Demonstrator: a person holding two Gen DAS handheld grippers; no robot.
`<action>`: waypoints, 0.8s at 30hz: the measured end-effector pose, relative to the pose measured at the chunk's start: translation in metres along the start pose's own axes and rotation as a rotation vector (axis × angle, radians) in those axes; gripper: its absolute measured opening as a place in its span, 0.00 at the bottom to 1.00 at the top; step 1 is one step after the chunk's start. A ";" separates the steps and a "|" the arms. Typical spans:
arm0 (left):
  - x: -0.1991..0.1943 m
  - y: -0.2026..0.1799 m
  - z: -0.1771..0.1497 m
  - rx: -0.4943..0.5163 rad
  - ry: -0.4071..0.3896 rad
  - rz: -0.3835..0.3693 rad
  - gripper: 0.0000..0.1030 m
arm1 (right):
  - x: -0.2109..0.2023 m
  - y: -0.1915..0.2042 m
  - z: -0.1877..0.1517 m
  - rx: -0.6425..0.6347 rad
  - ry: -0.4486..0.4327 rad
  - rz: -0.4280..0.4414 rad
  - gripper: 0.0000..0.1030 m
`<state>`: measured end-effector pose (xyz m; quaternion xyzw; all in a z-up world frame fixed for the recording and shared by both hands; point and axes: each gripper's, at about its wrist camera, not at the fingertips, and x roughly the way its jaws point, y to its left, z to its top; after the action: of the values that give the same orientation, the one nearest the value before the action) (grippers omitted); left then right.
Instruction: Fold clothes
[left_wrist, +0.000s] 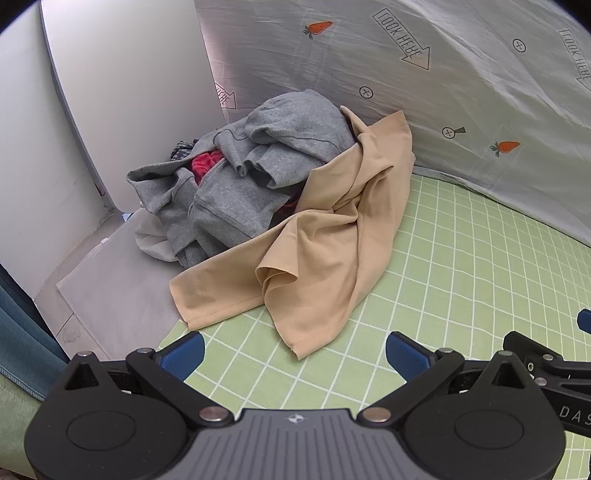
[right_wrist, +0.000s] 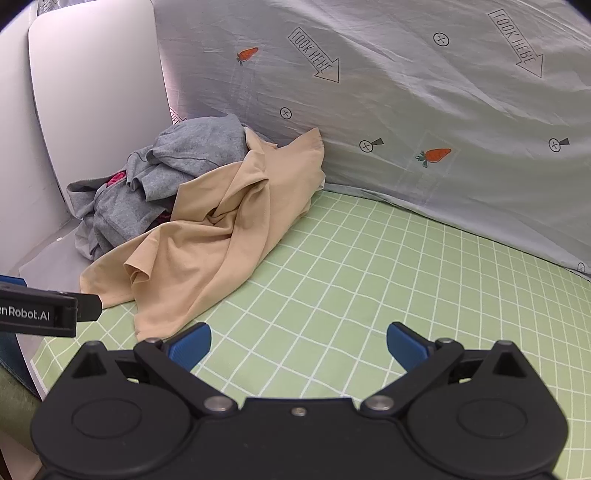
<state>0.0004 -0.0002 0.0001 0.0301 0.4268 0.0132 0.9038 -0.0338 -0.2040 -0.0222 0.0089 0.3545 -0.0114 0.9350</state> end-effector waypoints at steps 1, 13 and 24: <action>0.000 0.000 0.000 -0.003 -0.002 -0.005 1.00 | 0.000 0.000 0.000 0.000 0.000 0.001 0.99; -0.005 0.004 0.003 -0.001 0.001 -0.001 1.00 | -0.003 -0.003 0.000 -0.006 0.000 0.011 1.00; -0.004 0.001 0.001 0.010 -0.007 0.000 1.00 | -0.003 -0.001 -0.002 -0.002 -0.004 0.005 1.00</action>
<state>-0.0008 0.0009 0.0039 0.0345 0.4235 0.0108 0.9052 -0.0375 -0.2052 -0.0222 0.0090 0.3525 -0.0089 0.9357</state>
